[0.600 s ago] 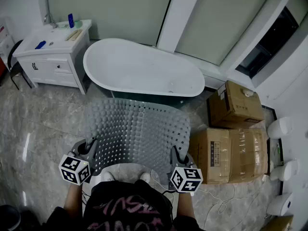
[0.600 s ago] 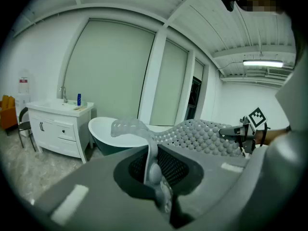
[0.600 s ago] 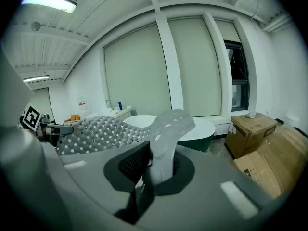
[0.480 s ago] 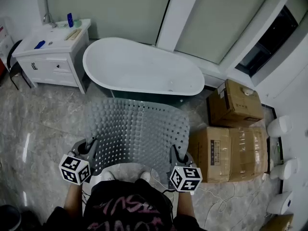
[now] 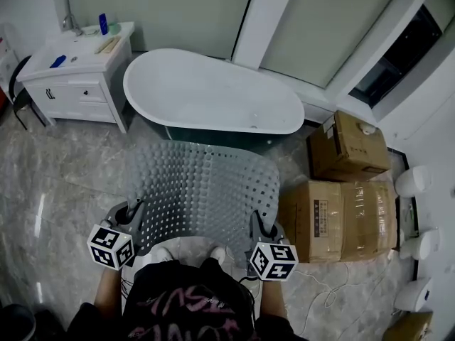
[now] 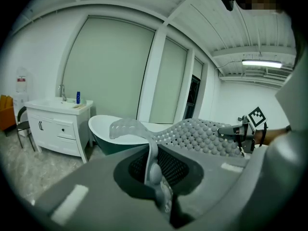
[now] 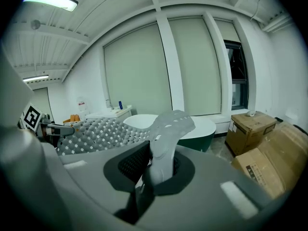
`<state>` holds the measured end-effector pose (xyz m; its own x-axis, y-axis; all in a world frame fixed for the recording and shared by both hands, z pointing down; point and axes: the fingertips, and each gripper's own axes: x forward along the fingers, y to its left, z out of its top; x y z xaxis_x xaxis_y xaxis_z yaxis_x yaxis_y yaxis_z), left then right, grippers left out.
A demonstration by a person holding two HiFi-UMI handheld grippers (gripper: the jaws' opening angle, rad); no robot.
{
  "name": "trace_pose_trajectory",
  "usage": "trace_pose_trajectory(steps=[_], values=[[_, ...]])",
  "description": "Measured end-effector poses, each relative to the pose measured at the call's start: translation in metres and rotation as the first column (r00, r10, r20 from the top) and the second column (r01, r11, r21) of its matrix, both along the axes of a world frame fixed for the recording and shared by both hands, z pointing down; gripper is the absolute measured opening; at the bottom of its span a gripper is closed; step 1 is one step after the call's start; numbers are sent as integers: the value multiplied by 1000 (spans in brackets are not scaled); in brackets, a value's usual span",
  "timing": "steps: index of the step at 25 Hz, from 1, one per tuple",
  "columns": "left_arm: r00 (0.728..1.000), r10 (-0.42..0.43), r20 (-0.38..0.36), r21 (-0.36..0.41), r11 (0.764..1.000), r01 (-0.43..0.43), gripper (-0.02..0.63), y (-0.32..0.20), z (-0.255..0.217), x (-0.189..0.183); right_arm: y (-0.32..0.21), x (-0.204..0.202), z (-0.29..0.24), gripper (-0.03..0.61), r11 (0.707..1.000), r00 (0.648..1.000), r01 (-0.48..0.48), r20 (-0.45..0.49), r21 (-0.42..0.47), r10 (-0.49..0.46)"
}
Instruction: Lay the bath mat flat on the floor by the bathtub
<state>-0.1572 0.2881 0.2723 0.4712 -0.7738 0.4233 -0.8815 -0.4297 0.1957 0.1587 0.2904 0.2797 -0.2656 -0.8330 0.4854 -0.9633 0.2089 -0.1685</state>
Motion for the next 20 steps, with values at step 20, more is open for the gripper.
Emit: trace_pose_trajectory(steps=[20], values=[[995,99,2,-2,995,-99,14,11,10,-54,27,-61,4,51,997,997,-70,-36,10,71]])
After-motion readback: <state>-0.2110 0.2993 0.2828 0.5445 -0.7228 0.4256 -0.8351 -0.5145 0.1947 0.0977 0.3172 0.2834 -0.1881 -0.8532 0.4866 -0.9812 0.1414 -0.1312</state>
